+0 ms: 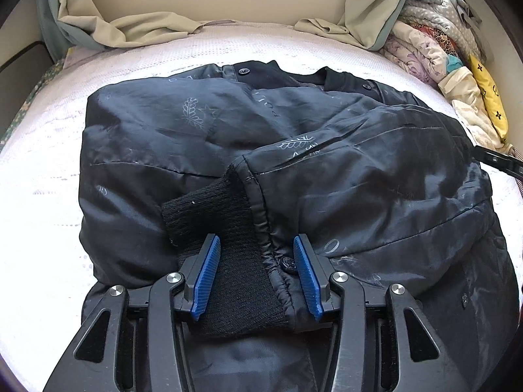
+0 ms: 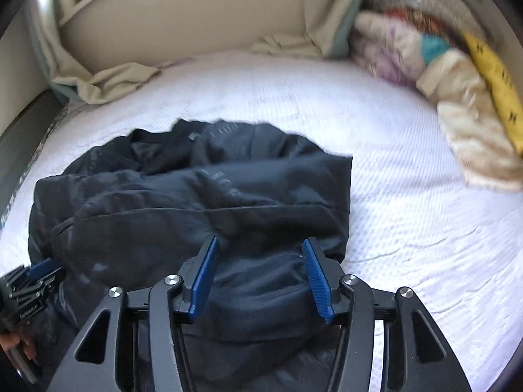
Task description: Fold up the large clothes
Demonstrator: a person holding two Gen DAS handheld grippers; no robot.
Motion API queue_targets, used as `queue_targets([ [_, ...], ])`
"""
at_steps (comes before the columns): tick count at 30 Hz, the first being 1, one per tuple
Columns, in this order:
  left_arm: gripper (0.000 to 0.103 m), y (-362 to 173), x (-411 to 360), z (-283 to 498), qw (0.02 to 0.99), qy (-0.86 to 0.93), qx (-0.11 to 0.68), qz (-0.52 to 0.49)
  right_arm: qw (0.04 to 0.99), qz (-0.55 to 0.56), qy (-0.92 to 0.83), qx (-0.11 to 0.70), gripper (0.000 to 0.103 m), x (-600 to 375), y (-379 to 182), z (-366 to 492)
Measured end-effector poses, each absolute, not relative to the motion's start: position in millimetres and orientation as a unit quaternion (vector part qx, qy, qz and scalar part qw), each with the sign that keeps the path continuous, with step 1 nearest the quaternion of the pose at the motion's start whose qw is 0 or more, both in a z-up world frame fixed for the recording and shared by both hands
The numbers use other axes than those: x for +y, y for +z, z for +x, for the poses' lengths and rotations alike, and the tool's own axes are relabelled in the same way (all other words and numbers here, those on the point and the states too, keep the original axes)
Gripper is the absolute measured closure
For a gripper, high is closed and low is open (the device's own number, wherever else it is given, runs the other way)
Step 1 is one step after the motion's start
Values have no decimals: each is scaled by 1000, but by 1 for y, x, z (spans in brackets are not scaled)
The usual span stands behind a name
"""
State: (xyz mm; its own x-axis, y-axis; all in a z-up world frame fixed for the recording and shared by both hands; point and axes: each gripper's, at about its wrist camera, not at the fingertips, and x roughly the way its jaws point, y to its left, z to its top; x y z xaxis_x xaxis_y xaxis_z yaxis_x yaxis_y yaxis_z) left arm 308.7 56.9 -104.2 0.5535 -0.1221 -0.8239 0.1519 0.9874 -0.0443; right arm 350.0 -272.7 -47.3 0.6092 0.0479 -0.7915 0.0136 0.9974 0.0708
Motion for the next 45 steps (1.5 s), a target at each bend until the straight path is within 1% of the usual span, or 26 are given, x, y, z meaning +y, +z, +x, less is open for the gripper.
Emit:
queue_targets([
  [4, 51, -105, 56, 309, 881, -76, 466, 20, 881, 35, 68, 467, 53, -253, -52, 335],
  [10, 50, -105, 56, 309, 881, -78, 466, 20, 871, -31, 52, 487, 53, -233, -82, 330],
  [17, 50, -106, 57, 309, 881, -79, 465, 21, 876, -44, 51, 478, 53, -233, -113, 333],
  [24, 46, -98, 62, 309, 878, -85, 471, 8, 878, -35, 53, 474, 53, -234, -120, 333],
  [26, 44, -93, 65, 308, 876, -87, 474, 4, 877, -23, 55, 477, 53, -237, -115, 333],
  [28, 35, -83, 72, 305, 877, -84, 473, -4, 874, -14, 57, 482, 51, -239, -106, 333],
  [30, 30, -74, 79, 301, 882, -79, 465, -10, 872, 0, 64, 486, 42, -242, -90, 331],
  [33, 28, -63, 90, 297, 885, -77, 458, -20, 879, 35, 76, 468, 37, -251, -61, 324],
  [37, 27, -58, 115, 292, 885, -69, 459, -46, 883, 73, 80, 456, 34, -271, -38, 316],
  [40, 27, -61, 136, 291, 878, -61, 468, -73, 871, 122, 77, 470, 33, -292, -39, 314],
  [45, 27, -59, 166, 282, 865, -64, 480, -130, 828, 214, 70, 513, 32, -327, -60, 309],
])
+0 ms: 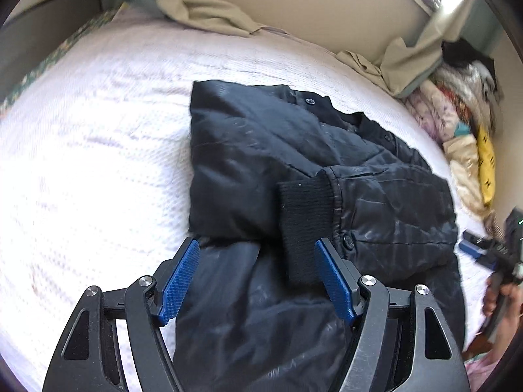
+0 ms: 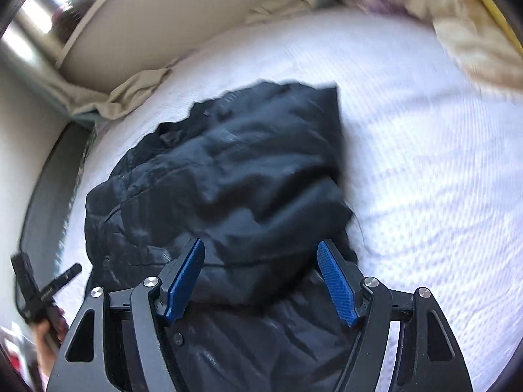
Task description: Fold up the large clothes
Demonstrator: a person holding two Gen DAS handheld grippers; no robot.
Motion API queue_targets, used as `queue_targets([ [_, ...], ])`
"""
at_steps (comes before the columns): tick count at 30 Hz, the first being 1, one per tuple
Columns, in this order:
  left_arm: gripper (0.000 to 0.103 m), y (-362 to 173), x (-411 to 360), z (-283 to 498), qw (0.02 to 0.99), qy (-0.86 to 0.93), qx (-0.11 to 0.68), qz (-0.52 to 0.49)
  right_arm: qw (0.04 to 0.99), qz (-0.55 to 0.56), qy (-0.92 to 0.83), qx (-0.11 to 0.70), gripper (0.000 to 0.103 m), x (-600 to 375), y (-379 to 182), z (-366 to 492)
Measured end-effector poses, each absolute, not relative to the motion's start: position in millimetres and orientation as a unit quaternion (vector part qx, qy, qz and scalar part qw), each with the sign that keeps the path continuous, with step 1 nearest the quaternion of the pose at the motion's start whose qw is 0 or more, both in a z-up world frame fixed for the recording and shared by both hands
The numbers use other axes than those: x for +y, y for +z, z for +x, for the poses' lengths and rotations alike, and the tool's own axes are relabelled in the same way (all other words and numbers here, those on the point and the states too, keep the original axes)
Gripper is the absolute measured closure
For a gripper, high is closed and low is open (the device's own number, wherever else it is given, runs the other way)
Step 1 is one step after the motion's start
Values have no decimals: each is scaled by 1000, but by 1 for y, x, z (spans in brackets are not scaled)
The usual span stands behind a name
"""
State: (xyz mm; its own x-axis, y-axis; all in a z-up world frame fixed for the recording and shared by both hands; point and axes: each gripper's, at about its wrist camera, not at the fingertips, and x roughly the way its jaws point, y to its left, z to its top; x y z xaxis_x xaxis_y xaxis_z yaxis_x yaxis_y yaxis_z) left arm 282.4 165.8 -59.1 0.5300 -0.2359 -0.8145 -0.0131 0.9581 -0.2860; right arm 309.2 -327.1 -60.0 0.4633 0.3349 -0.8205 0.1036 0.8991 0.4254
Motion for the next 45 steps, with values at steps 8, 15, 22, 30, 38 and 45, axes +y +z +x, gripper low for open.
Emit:
queue_targets([
  [8, 27, -37, 183, 237, 843, -100, 491, -195, 832, 214, 77, 506, 32, -336, -37, 279],
  [15, 27, -32, 194, 174, 814, -111, 526, -221, 813, 229, 110, 524, 31, -351, -17, 204],
  [22, 27, -76, 211, 136, 770, -103, 569, -269, 764, 299, 96, 564, 31, -380, -61, 131],
  [30, 28, -112, 217, 110, 728, -112, 598, -316, 737, 337, 112, 575, 31, -376, -105, 96],
  [38, 38, -122, 213, 88, 715, -132, 593, -346, 690, 391, 170, 585, 42, -363, -125, 81],
  [45, 47, -132, 208, 85, 706, -140, 587, -370, 678, 408, 194, 580, 57, -344, -135, 78],
])
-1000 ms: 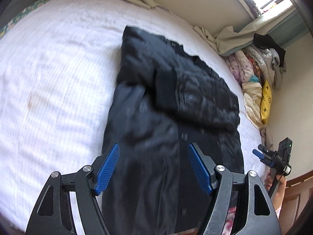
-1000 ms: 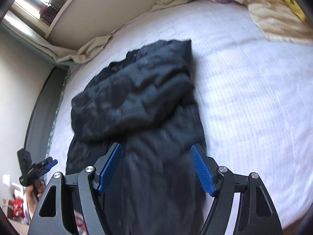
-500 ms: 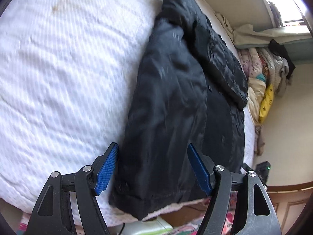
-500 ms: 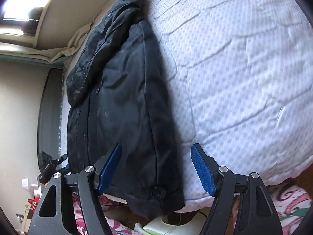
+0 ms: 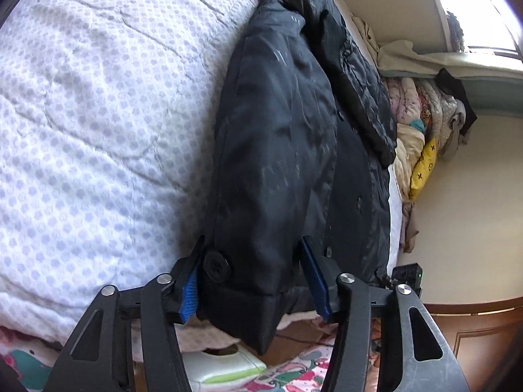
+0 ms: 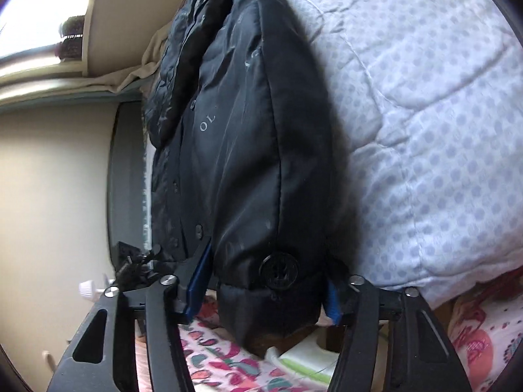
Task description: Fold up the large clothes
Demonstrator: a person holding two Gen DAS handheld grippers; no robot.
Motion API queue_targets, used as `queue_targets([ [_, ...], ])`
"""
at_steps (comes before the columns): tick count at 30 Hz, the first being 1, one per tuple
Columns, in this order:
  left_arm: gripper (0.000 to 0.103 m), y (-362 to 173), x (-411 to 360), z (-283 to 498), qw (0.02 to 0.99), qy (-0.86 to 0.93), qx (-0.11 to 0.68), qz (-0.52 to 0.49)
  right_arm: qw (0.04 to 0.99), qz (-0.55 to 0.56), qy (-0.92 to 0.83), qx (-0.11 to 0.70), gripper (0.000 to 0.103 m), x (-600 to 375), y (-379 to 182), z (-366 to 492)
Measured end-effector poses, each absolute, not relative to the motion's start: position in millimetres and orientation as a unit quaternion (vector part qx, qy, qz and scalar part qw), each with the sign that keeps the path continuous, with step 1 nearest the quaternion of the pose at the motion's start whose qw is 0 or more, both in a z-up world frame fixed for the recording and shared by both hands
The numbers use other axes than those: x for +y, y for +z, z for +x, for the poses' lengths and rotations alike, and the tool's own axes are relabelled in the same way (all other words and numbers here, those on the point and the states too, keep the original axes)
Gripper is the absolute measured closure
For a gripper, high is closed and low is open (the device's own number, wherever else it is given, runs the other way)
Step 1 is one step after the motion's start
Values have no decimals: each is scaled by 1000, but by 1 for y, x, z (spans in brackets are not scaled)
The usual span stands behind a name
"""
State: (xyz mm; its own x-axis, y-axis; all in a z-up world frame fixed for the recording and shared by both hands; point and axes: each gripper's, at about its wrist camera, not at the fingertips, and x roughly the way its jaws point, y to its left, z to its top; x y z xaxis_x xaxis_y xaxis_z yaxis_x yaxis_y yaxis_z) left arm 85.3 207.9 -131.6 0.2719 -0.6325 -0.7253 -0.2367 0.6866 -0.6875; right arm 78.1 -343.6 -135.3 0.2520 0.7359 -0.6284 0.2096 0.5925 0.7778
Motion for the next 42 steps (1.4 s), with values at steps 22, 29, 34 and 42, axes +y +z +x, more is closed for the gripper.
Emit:
queue_targets([
  [22, 80, -79, 191, 32, 732, -190, 540, -369, 741, 390, 205, 507, 96, -367, -78, 55],
  [29, 80, -71, 197, 7, 721, -199, 540, -386, 735, 416, 208, 494, 96, -376, -64, 28],
  [34, 80, -63, 202, 18, 715, -200, 525, -416, 730, 427, 214, 490, 96, -374, -63, 37],
  [42, 80, -5, 197, 87, 746, -214, 478, -411, 767, 393, 245, 444, 96, -366, -11, 103],
])
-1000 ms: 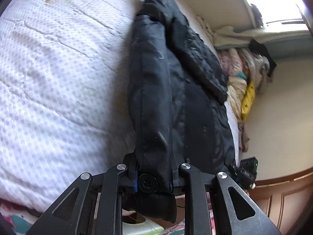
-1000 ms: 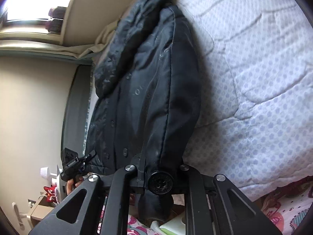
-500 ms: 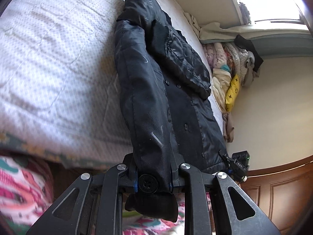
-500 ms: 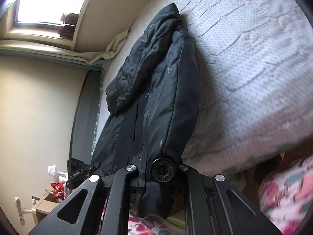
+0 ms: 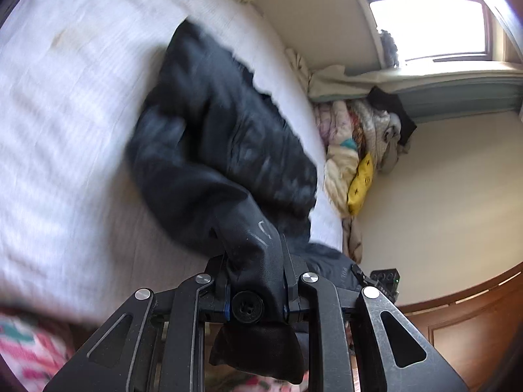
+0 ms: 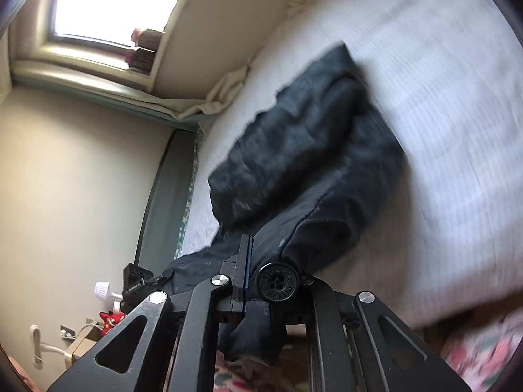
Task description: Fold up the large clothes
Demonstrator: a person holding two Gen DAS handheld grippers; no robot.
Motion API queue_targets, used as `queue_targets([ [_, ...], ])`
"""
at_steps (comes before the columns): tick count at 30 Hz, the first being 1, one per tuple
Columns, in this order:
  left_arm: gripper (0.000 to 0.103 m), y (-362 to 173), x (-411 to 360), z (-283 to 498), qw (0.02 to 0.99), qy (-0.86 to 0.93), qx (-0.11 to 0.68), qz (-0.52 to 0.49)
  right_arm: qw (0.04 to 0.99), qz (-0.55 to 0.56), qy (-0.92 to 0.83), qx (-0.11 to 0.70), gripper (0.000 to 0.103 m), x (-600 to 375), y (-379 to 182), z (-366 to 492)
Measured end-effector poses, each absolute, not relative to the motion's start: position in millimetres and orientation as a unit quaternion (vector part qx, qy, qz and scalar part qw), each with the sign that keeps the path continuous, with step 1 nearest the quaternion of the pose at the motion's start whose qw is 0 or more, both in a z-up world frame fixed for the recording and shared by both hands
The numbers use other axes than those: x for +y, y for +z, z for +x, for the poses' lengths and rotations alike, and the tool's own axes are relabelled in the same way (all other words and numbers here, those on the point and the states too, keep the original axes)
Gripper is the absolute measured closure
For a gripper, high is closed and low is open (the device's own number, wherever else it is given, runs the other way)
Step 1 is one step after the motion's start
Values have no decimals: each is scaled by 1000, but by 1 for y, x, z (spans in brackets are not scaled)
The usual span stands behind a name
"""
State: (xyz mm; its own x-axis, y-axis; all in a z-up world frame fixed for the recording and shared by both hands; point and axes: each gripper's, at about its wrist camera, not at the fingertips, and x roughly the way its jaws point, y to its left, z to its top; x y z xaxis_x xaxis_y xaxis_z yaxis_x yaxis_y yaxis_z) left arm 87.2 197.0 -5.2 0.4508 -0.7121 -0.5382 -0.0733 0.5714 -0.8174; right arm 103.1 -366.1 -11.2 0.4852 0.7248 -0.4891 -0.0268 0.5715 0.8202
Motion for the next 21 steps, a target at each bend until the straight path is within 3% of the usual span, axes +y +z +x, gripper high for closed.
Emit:
queue_targets([
  [8, 80, 12, 199, 185, 762, -189, 451, -425, 795, 371, 229, 421, 96, -346, 13, 215],
  [21, 76, -40, 194, 278, 742, -149, 486, -437, 779, 383, 179, 464, 94, -342, -47, 323],
])
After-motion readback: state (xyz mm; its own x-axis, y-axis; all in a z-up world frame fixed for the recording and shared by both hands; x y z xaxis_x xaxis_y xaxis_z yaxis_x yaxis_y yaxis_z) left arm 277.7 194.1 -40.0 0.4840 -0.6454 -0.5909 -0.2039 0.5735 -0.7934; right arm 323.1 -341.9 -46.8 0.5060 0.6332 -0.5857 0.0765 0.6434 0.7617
